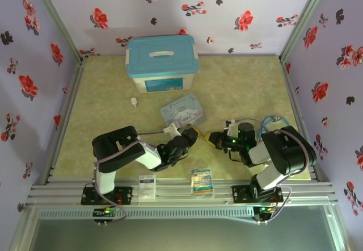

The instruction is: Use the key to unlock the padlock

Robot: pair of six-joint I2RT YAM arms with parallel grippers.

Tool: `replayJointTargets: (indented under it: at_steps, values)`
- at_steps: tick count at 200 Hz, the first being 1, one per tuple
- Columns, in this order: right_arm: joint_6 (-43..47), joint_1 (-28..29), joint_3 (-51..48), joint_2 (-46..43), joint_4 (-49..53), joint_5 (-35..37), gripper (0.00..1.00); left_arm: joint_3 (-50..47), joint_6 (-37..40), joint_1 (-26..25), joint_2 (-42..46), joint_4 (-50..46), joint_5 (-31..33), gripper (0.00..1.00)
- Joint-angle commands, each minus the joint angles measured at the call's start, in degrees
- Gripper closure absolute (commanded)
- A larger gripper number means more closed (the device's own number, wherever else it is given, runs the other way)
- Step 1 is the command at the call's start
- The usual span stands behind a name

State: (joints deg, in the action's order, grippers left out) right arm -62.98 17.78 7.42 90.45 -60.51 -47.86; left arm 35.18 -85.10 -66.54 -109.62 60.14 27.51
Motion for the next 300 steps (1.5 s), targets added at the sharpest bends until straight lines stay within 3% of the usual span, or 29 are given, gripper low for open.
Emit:
replayJointTargets:
  at_steps: [1, 35, 136, 174, 257, 300]
  values:
    - [-1.2, 0.4, -0.3, 0.5, -6.6, -1.8, 1.00, -0.2, -6.0, 0.2, -3.2, 0.4, -3.3, 1.00]
    - [2.2, 0.4, 1.4, 0.6, 0.0, -0.3, 1.00, -0.2, -5.9, 0.2, -2.8, 1.3, -4.1, 1.00]
    - [2.5, -1.7, 8.1, 4.5, 0.2, -3.5, 1.00, 0.9, -4.4, 0.5, 1.8, -2.4, -9.1, 1.00]
    - [5.7, -2.6, 8.3, 4.2, 3.0, -2.5, 1.00, 0.5, -5.2, 1.4, 2.2, 0.5, -10.9, 1.00]
    - [2.8, 0.4, 4.6, 4.9, -10.8, -4.1, 1.00, 0.7, -3.3, 3.0, 5.7, -2.3, -11.8, 1.00]
    - [6.5, 2.8, 3.5, -0.7, -7.4, -3.0, 1.00, 1.8, -3.5, 3.8, 5.5, -2.1, -14.6, 1.00]
